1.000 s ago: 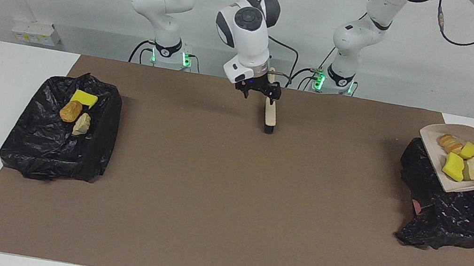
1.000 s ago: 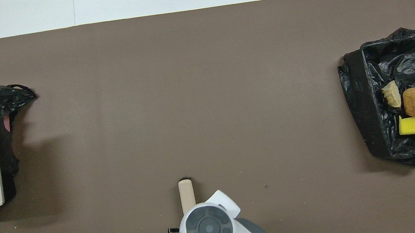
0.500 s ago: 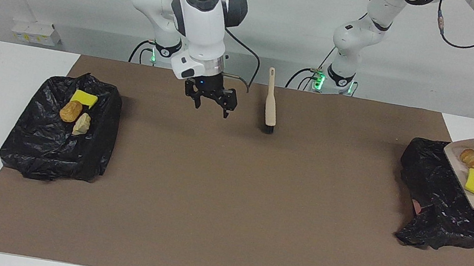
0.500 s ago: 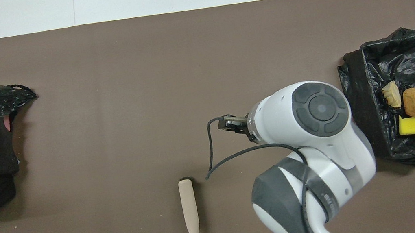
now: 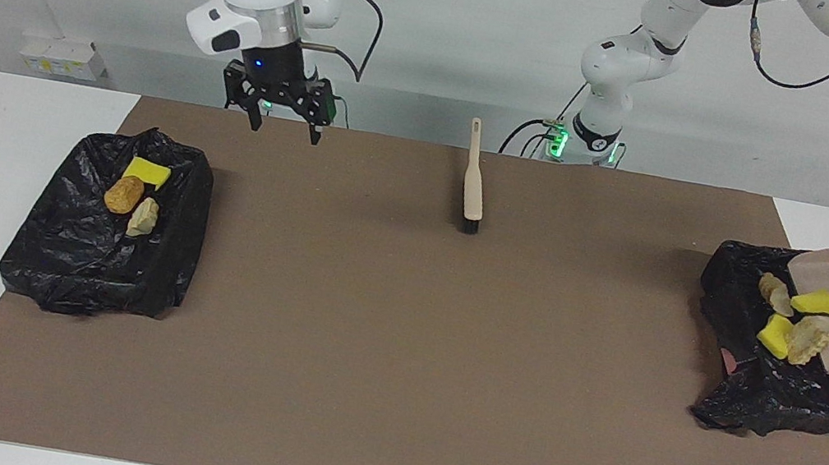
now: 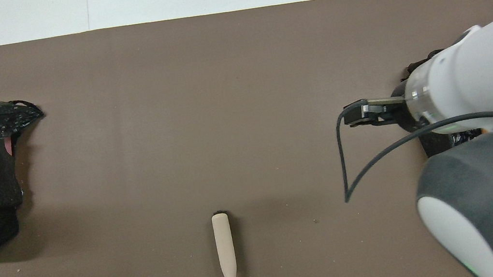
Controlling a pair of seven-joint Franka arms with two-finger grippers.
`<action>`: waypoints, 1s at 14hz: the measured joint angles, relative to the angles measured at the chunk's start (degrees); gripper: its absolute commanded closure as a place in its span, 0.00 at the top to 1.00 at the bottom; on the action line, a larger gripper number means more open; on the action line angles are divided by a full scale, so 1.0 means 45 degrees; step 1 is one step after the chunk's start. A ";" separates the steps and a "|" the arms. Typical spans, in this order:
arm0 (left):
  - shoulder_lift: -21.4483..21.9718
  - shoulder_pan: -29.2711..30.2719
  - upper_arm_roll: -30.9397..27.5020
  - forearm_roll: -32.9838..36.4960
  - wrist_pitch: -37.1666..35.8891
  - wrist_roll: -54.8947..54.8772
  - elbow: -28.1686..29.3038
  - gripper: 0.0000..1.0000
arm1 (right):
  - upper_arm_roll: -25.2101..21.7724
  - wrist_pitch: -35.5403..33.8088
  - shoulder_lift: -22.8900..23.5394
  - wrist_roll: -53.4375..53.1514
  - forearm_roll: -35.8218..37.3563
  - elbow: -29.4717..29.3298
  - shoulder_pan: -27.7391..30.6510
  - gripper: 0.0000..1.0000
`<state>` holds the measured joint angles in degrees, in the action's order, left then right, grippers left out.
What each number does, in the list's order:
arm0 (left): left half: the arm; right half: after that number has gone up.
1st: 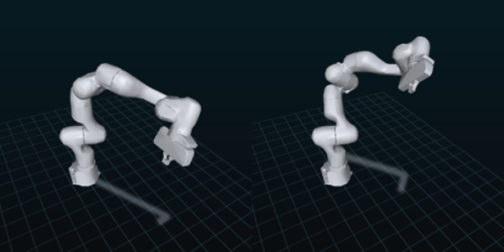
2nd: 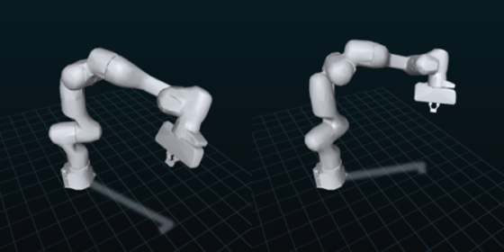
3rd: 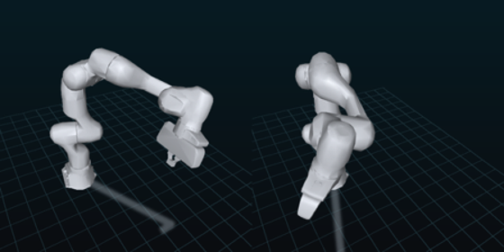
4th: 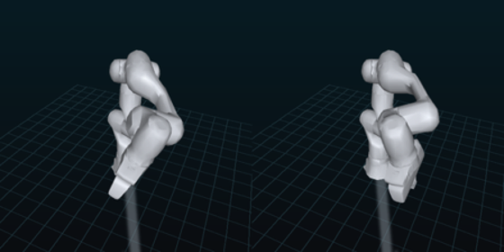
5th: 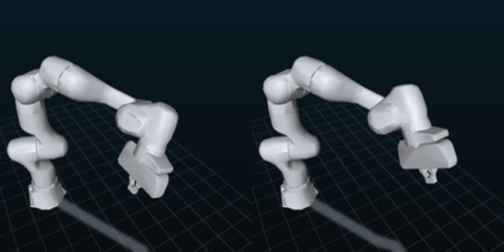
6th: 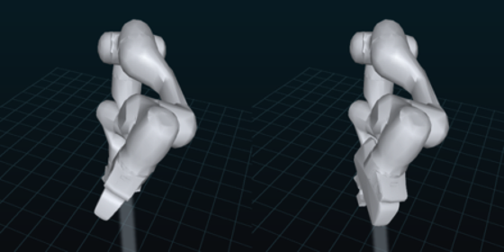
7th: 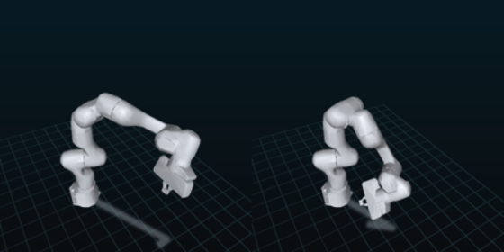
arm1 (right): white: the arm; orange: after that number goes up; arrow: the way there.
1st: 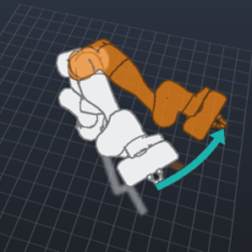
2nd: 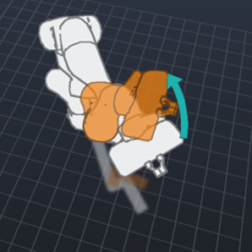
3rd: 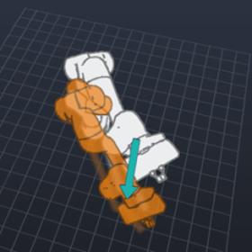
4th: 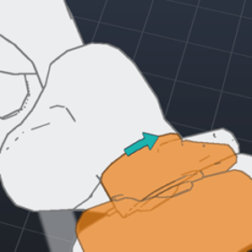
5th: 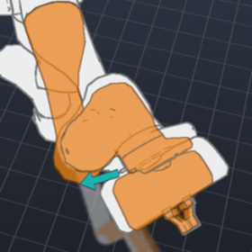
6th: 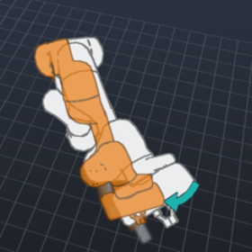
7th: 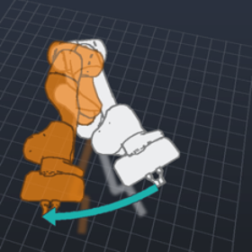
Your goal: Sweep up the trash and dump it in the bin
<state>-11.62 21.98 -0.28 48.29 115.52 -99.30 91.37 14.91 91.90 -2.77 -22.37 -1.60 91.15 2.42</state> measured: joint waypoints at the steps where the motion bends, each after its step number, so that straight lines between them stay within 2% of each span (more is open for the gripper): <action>1: 0.0128 -0.0103 0.0000 0.0580 -0.0004 0.0374 0.0169 0.00 | -0.0179 -0.0557 -0.0004 0.0021 0.0160 -0.0439 0.0001 1.00; 5: 0.0642 -0.0348 0.0004 0.2354 -0.0015 0.1313 0.0768 0.00 | -0.0785 -0.2683 0.0035 0.0032 0.0690 -0.1690 0.0018 1.00; 9: 0.1209 -0.0351 0.0014 0.2757 -0.0016 0.1370 0.0798 0.00 | -0.0911 -0.3142 0.0188 0.0538 0.0831 -0.2120 0.0039 1.00; 11: 0.1464 -0.0399 0.0058 0.2505 -0.0117 0.1432 0.0814 0.00 | -0.0935 -0.3142 0.0249 0.0545 0.0831 -0.2147 0.0040 1.00; 14: 0.1552 -0.0568 0.0123 0.0448 -0.0835 0.1975 0.0854 0.00 | -0.0986 -0.3140 0.0282 0.0549 0.0831 -0.2153 0.0040 1.00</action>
<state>-4.64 19.42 0.28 50.30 111.76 -90.42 95.22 10.48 77.77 -1.50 -19.90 2.14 81.47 2.60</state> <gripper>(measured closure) 0.687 0.000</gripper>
